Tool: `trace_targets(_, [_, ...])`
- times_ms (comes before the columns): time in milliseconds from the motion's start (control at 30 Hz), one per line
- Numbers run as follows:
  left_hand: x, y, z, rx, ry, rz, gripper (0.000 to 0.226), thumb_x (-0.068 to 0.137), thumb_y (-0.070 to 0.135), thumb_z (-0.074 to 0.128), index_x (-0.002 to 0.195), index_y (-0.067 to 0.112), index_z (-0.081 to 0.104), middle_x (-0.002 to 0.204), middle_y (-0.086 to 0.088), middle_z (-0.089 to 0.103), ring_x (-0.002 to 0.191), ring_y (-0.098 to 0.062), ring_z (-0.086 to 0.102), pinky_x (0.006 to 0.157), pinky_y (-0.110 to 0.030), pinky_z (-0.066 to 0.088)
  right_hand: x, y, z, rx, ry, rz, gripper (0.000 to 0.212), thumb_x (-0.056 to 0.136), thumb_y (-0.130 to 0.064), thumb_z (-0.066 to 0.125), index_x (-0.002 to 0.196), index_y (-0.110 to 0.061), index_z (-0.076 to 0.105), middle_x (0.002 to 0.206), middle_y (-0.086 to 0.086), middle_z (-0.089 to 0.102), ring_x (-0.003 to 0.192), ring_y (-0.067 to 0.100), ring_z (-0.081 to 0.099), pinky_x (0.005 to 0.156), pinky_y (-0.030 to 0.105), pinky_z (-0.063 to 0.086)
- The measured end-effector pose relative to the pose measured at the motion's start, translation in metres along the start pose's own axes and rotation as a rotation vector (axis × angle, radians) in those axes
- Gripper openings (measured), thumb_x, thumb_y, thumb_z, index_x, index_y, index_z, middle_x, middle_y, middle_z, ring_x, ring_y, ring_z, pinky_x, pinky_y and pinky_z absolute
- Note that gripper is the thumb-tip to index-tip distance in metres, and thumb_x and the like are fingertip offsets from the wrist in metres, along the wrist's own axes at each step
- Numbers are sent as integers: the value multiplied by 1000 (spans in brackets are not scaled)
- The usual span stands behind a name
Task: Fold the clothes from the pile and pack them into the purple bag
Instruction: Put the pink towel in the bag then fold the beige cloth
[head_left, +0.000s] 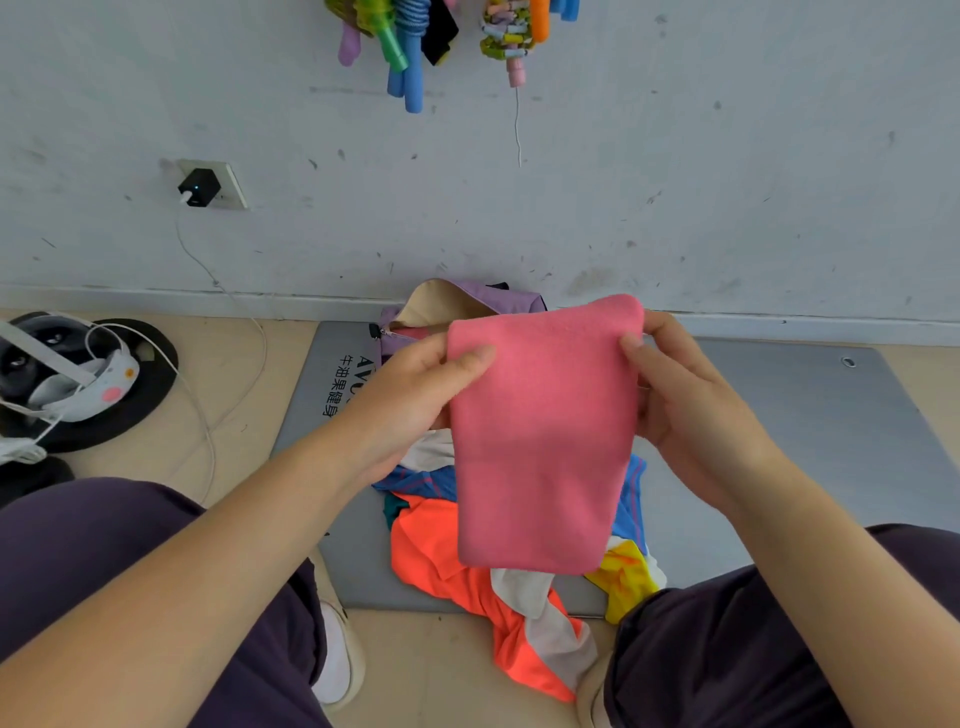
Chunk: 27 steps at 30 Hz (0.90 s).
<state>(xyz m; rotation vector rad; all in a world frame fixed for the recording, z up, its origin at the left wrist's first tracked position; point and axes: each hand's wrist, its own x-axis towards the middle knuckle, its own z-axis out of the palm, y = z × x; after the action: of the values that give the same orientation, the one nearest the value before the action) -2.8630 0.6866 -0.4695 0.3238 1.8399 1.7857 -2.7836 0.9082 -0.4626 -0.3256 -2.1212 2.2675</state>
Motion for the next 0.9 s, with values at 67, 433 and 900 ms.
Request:
trace_targets(67, [0,-2,-1,24,-36,21,37,95,11,59,129,22,56,119,-2,70,110,-15,67,89,-30,56,1,2,-4,18,-98,15,30,97,-30,55,124,-42,56,97,12,53,85,27,44,80,43,46])
trace_targets(433, [4,-3,-2,-20,171,127,47,92,11,64,130,37,53,93,-3,71,94,-21,67,96,-40,49,1,1,-7,-48,181,-122,29,87,-26,70,113,-38,63,70,13,59,69,24,45,66,41,44])
trace_targets(900, [0,-3,-7,514,237,247,30,82,6,75,105,26,71,89,11,76,86,0,70,81,-21,54,0,0,-7,-653,139,-203,36,77,-16,80,87,-47,65,76,-19,73,74,-6,66,73,4,46])
